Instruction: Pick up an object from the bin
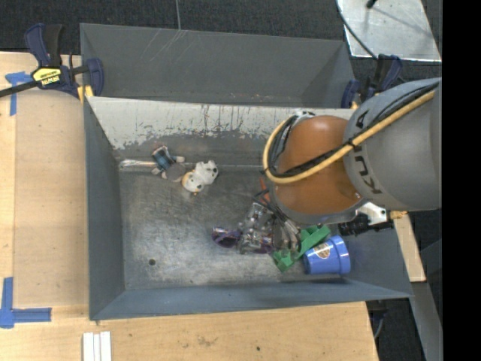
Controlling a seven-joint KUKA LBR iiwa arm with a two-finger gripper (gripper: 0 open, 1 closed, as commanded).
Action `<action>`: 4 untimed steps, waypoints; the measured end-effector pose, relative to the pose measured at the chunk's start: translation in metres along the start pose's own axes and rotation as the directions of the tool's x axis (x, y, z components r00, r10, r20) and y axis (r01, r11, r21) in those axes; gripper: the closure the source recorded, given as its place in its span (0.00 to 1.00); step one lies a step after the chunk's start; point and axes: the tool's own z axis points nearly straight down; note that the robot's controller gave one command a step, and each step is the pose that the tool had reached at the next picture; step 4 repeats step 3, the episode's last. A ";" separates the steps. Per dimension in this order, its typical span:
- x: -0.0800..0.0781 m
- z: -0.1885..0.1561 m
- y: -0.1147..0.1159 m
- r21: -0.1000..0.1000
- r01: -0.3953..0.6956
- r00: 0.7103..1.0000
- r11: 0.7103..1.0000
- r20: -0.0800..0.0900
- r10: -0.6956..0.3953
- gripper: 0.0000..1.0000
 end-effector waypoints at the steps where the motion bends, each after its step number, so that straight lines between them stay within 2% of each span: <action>1: 0.001 -0.004 0.000 0.001 0.000 1.000 1.000 -0.002 0.000 1.00; 2: 0.001 -0.010 0.000 0.002 -0.001 1.000 1.000 -0.007 0.001 1.00; 4: -0.001 -0.013 0.000 0.001 0.000 1.000 1.000 -0.003 0.000 1.00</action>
Offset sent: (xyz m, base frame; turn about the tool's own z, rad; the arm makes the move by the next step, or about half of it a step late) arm -0.0001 0.0001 0.0107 0.0000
